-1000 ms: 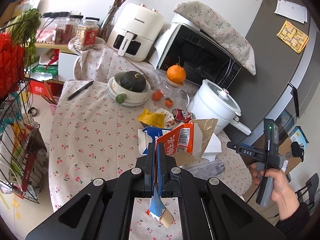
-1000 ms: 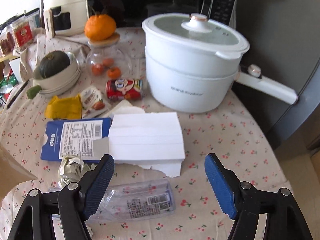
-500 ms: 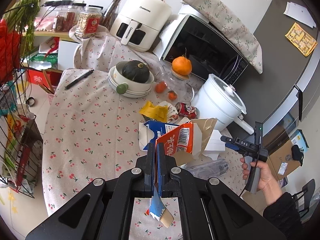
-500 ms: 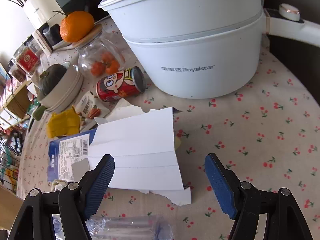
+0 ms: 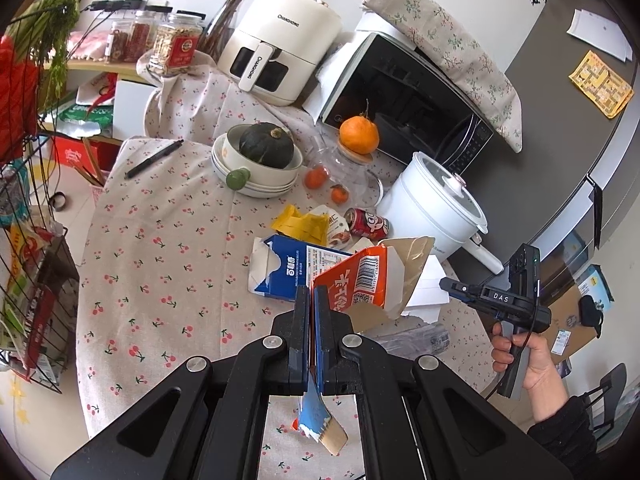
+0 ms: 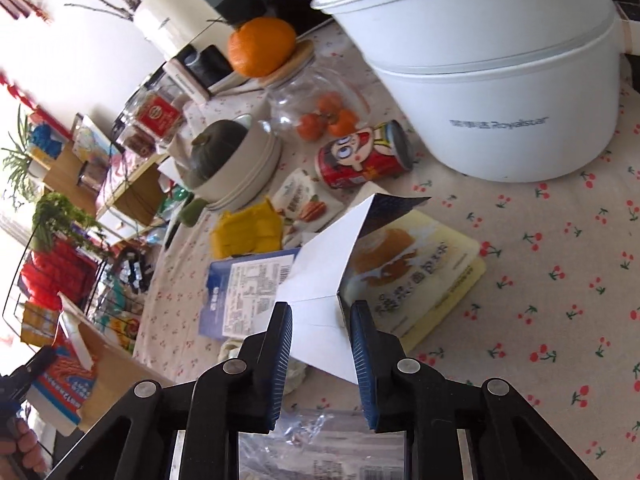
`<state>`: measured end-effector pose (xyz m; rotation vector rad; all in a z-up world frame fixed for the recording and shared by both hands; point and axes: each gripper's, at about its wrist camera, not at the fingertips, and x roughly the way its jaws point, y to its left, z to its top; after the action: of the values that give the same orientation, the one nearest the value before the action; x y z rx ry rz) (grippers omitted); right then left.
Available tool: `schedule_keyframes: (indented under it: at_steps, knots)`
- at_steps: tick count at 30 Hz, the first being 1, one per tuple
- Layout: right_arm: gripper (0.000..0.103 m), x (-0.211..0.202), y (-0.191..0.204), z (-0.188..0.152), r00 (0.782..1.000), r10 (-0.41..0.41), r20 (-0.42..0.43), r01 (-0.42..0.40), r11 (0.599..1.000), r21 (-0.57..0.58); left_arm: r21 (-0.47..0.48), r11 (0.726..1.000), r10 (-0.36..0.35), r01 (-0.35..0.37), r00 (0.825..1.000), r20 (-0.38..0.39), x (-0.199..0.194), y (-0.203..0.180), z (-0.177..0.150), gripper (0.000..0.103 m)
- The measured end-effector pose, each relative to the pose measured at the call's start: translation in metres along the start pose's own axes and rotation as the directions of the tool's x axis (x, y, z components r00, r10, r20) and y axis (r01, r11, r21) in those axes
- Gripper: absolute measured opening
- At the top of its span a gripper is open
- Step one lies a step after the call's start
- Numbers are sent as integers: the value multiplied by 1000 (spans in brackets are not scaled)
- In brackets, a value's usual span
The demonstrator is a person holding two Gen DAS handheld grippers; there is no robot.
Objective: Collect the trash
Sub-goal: 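Grasp the blue biscuit box flap with the right tool while the left tool holds the paper bag, then carry the paper bag and blue box over the white bin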
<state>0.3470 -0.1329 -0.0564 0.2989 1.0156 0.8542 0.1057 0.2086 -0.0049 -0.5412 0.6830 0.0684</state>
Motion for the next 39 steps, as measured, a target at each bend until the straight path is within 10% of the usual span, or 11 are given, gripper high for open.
schedule_keyframes:
  at_steps: [6, 13, 26, 39]
  knots:
    - [27, 39, 36, -4, 991, -89, -101, 79, 992, -97, -18, 1000, 10, -10, 1000, 11, -3, 7, 2, 1]
    - [3, 53, 62, -16, 991, -116, -74, 105, 986, -130, -30, 1000, -1, 2, 999, 41, -16, 11, 5, 1]
    - [0, -56, 114, -10, 973, -188, 137, 205, 970, -130, -31, 997, -74, 77, 995, 73, -40, 4, 0, 1]
    - [0, -183, 109, -104, 915, -312, 255, 330, 943, -29, 124, 969, -210, 213, 977, -35, -36, -73, -44, 1]
